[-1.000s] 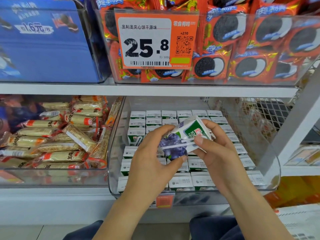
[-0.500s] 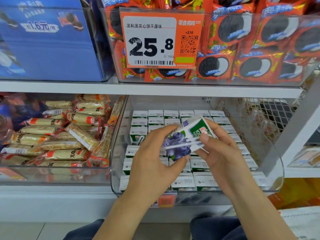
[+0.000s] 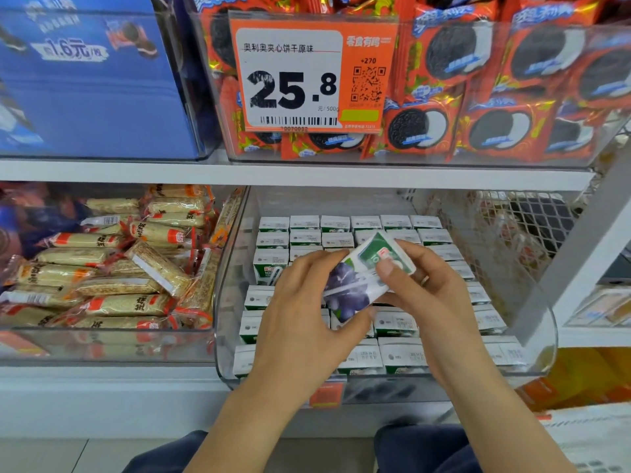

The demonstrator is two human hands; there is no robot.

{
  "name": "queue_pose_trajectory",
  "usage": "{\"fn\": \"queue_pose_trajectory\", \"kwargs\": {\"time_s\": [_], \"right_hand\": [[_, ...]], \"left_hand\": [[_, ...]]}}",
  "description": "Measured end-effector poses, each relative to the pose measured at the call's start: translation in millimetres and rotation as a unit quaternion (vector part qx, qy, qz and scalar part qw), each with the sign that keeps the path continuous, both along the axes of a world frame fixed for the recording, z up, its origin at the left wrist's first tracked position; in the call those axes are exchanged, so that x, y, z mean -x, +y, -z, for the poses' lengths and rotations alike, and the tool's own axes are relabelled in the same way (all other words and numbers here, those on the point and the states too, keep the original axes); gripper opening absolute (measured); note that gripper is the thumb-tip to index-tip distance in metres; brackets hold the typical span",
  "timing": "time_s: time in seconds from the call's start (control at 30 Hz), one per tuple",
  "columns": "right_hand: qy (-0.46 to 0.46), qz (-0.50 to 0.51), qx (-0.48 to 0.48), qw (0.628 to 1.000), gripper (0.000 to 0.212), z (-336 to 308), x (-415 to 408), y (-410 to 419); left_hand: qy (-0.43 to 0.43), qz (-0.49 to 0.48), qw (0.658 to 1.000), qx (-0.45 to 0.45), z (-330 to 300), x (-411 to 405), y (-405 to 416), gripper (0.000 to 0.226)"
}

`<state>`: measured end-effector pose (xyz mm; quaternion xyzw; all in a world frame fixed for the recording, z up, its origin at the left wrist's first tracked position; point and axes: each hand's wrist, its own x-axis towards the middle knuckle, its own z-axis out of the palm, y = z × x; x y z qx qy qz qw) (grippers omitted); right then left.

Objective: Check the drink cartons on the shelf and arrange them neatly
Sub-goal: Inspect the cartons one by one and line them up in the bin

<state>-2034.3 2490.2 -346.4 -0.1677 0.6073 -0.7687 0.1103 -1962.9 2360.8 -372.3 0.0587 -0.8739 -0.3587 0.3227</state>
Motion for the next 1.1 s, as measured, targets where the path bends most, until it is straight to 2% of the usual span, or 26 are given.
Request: {"fn": "queue_pose_trajectory", "kwargs": {"time_s": [0.13,0.23,0.37,0.53,0.63,0.73,0.87,1.0,1.1], "right_hand": [[0.045,-0.022,-0.052,0.997,0.041,4.1,-6.5,-5.4],[0.046,-0.058,-0.063,0.995,0.04,5.0,-6.7,-5.9],[-0.003,-0.079,-0.033,0.996,0.037,-0.4,-4.3,-2.7],[-0.085,-0.141,-0.156,0.974,0.055,1.5,-5.4,-6.0],[-0.139,-0.222,-0.131,0.956,0.061,2.1,-8.1,-5.3],[-0.179,-0.243,-0.062,0.951,0.052,0.7,-8.2,-5.4],[-0.169,-0.168,-0.005,0.971,0.042,2.8,-2.5,-3.3],[-0.116,-0.095,-0.013,0.989,0.053,4.2,0.6,0.2],[-0.111,-0.076,-0.018,0.991,0.061,5.2,1.2,0.7]], "left_hand": [[0.001,-0.002,1.0,-0.015,-2.5,-0.7,1.7,0.05],[0.015,0.002,0.995,-0.103,-7.4,-2.8,0.9,0.04],[0.005,0.052,0.941,-0.335,-14.4,-2.3,-5.3,0.039],[0.028,0.084,0.879,-0.469,-16.5,-0.7,-7.7,0.049],[0.052,0.089,0.874,-0.475,-16.3,-1.6,-7.9,0.05],[0.057,0.097,0.884,-0.454,-15.6,-2.0,-7.2,0.046],[0.054,0.085,0.91,-0.403,-17.7,-1.5,-8.9,0.046],[0.032,0.079,0.919,-0.385,-17.2,-2.1,-13.1,0.047],[0.018,0.084,0.923,-0.376,-17.2,-2.1,-13.3,0.043]]}}
